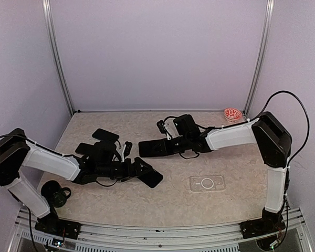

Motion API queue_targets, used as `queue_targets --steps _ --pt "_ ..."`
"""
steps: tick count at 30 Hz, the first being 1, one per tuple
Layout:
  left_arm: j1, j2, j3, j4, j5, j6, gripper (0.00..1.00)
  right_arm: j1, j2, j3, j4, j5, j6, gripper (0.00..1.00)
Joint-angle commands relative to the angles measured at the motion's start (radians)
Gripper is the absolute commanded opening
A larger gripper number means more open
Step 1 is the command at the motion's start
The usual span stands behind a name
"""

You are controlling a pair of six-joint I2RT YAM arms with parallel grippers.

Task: Put the phone into the phone case
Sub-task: Rotate the phone case at the center of the board.

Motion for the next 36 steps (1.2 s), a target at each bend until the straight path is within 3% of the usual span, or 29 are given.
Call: queue_targets --steps 1,7,13,25,36 --pt "0.064 -0.111 0.023 -0.068 -0.063 0.062 0.99 -0.006 -0.114 -0.058 0.013 0.022 -0.013 0.00" --pt "0.184 -0.085 0.084 -0.085 -0.029 0.090 0.99 -0.004 -0.224 -0.191 0.020 0.008 0.003 0.00" --pt "0.241 0.056 0.147 -0.064 0.018 0.092 0.99 0.021 -0.336 -0.293 -0.021 0.061 -0.017 0.00" --pt "0.218 0.127 0.137 -0.029 0.044 0.059 0.99 0.086 -0.420 -0.426 -0.068 0.169 -0.056 0.00" --pt "0.172 0.135 0.112 -0.015 0.042 0.034 0.99 0.087 -0.434 -0.428 -0.083 0.250 -0.064 0.00"
